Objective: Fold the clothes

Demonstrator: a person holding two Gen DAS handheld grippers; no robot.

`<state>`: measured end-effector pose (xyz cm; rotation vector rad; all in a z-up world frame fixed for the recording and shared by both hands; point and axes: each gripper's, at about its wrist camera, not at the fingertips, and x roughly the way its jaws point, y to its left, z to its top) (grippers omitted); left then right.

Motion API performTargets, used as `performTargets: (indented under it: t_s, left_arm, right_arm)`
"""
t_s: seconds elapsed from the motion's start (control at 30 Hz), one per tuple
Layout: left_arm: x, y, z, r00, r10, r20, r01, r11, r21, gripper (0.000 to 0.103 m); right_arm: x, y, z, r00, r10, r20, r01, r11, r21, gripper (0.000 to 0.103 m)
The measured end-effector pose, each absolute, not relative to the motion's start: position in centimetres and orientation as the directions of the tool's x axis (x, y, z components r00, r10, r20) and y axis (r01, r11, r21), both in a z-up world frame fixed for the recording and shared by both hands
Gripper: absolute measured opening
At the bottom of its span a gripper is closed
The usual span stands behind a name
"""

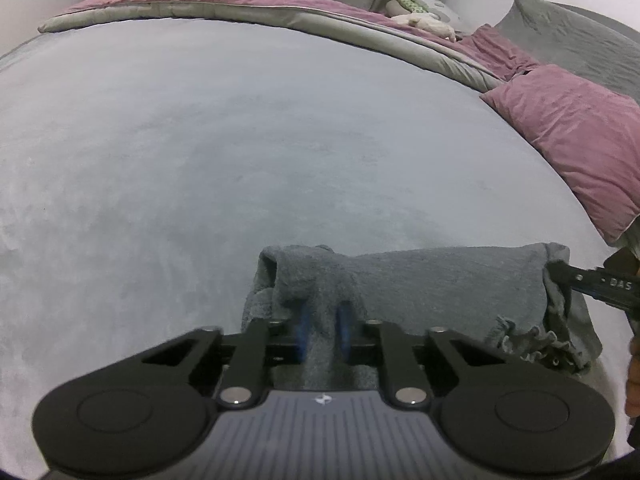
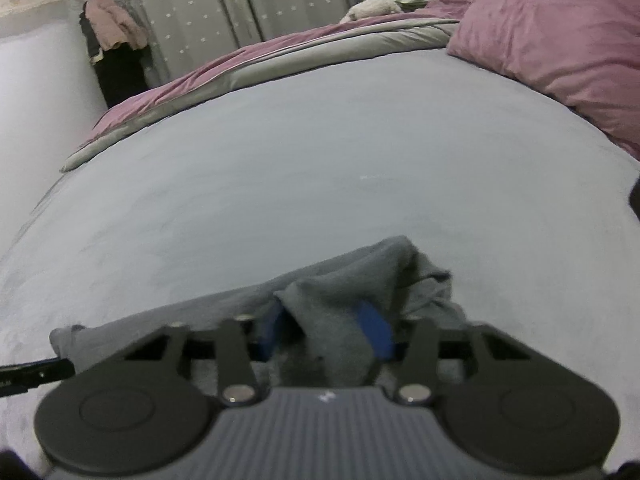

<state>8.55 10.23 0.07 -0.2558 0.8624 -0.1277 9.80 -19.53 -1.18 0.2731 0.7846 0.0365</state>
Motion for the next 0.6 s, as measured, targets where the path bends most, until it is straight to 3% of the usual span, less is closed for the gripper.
performTargets:
  t_s: [0.1,0.23,0.6]
  left_arm:
    - [8.6,10.3,0.0,0.656,-0.213,-0.724,-0.001,0.959,-0.284,0.005]
    - [8.6,10.3,-0.2,0.666,-0.207,-0.717,-0.019,0.956,-0.293,0.004]
    - [9.1,11.8,-0.4,0.655,-0.229,-0.720,-0.086,0.924,-0.372,0.007]
  right_arm:
    - [9.3,-21.3,-1.1,0.711,0.157,-0.686,0.092,0.946,0.312,0.013]
    - [8.2,-23.9,-0.9,0.723,0.184,-0.666,0.106,0.923,0.371,0.007]
    - [7.2,-29.6,-4.3,0.668,0.223,-0.710,0.204,0.863,0.463,0.010]
